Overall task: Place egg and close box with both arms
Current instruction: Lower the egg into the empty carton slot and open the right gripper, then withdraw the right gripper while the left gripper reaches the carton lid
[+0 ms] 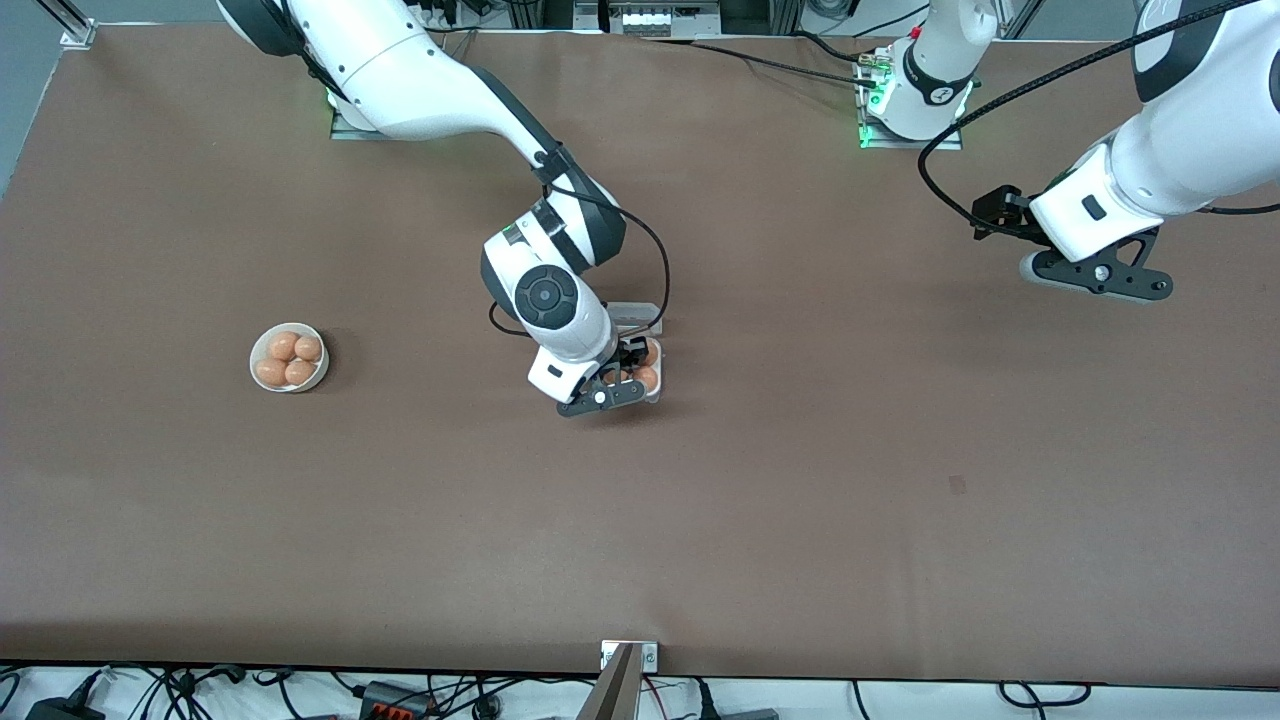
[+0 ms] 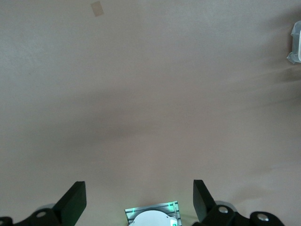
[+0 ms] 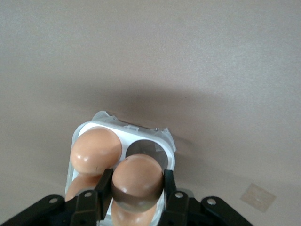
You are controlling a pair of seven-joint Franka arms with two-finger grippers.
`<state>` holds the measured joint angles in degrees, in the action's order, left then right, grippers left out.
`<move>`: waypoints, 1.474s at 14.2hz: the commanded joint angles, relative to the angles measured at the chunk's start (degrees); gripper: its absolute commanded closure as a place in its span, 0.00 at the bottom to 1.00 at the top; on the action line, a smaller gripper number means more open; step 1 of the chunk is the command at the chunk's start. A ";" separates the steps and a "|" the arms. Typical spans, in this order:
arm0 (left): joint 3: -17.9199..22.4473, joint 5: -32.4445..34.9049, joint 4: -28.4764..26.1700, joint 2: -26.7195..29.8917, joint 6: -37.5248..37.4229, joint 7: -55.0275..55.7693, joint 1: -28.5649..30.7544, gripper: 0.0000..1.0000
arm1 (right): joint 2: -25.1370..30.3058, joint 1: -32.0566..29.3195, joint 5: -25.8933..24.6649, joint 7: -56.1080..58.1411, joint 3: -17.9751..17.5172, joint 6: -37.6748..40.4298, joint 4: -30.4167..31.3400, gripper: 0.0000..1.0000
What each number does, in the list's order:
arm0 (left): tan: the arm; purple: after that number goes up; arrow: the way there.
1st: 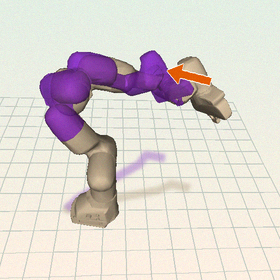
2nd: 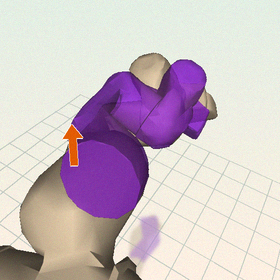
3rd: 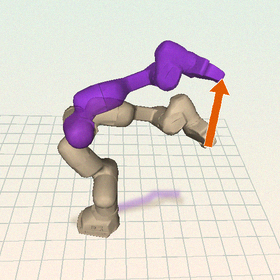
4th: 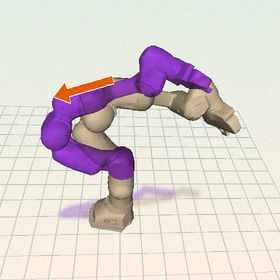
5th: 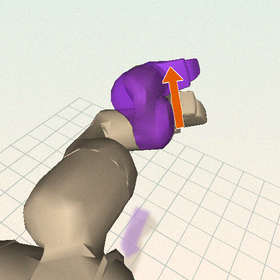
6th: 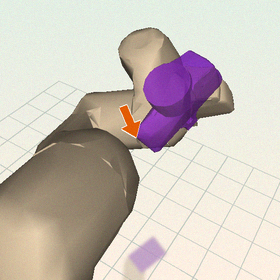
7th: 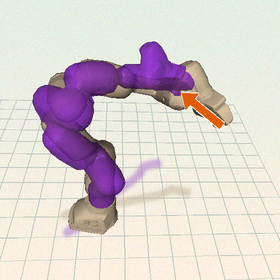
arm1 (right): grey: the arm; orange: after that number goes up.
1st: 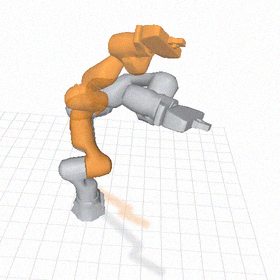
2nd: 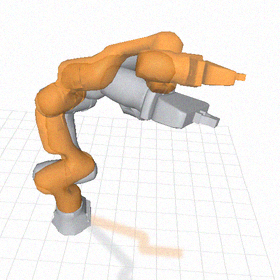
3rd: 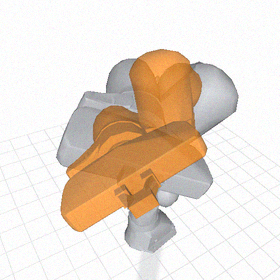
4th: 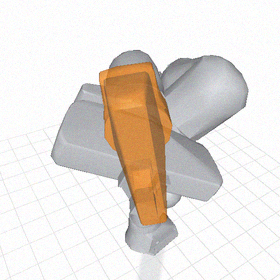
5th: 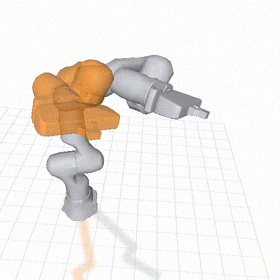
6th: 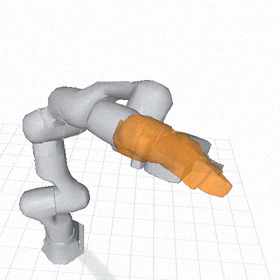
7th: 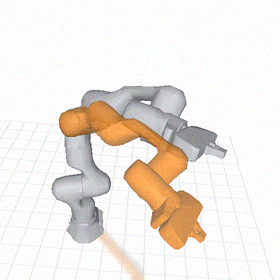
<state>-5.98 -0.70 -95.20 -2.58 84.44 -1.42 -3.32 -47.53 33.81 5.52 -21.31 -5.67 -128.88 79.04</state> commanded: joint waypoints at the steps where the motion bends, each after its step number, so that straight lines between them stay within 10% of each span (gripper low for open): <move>1: -0.09 0.44 2.03 -0.76 -1.65 -0.34 -0.19 0.00 | -0.37 0.73 1.68 -0.67 0.48 0.29 -1.17 0.81; 2: -0.09 0.44 2.03 -0.76 -1.65 -0.43 -0.19 0.00 | -0.37 0.73 4.04 -1.45 0.48 0.21 -1.34 0.11; 3: -0.09 0.44 2.03 -0.76 -1.65 -0.60 -0.11 0.00 | -0.11 0.64 5.62 -2.15 0.57 0.73 -2.04 0.00; 13: -0.09 0.53 2.03 -1.46 -2.00 -1.04 -0.20 0.00 | 10.34 -2.70 1.26 -1.73 8.55 15.57 -8.55 0.00; 14: -0.09 0.53 2.03 -1.63 -1.91 -1.05 -0.19 0.07 | 11.14 -2.79 0.55 -1.37 10.48 16.98 -8.55 0.00; 15: -0.09 0.53 2.03 -1.72 -2.00 -0.96 -0.37 0.43 | 11.93 -3.31 0.37 -0.85 12.77 17.86 -8.55 0.00; 17: -0.09 0.44 1.77 -2.16 -5.14 -0.96 -0.28 0.85 | 13.25 -4.19 0.45 2.30 15.50 20.23 -8.55 0.00; 21: -0.09 0.35 1.07 -2.95 -5.61 -0.87 -0.19 0.99 | 15.97 -7.52 0.46 5.57 18.59 23.48 -8.37 0.00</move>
<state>-6.00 -0.70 -95.20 -4.47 80.03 -1.48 -3.45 -34.04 27.91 6.54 -17.18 12.60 -108.13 69.61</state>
